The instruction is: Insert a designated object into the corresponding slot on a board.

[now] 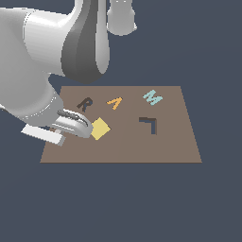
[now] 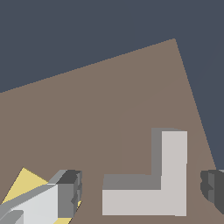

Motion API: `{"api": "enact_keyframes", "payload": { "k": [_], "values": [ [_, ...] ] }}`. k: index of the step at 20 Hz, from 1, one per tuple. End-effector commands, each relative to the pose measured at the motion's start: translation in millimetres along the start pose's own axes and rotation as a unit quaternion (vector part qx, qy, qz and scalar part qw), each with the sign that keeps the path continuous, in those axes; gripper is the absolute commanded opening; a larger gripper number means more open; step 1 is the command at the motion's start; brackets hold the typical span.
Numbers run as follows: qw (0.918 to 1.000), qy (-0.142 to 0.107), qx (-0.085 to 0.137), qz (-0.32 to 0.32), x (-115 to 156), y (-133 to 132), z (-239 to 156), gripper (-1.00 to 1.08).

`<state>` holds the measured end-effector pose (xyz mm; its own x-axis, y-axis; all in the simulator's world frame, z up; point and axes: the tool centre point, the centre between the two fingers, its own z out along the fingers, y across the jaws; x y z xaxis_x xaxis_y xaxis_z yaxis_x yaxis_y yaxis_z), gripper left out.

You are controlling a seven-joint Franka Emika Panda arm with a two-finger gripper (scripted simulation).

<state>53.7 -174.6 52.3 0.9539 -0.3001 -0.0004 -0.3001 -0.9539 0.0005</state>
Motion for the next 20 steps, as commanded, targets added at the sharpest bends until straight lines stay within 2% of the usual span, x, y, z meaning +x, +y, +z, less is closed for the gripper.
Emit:
{"api": "enact_keyframes", "payload": {
  "k": [1,13,14,20],
  "values": [
    [1.0000,0.000,0.000,0.001,1.5,1.1,1.3,1.00],
    [1.0000,0.000,0.000,0.003,2.4,3.2,22.5,1.00],
    [1.0000,0.000,0.000,0.003,2.4,3.2,22.5,-1.00],
    [1.0000,0.000,0.000,0.003,2.4,3.2,22.5,-1.00]
  ]
}}
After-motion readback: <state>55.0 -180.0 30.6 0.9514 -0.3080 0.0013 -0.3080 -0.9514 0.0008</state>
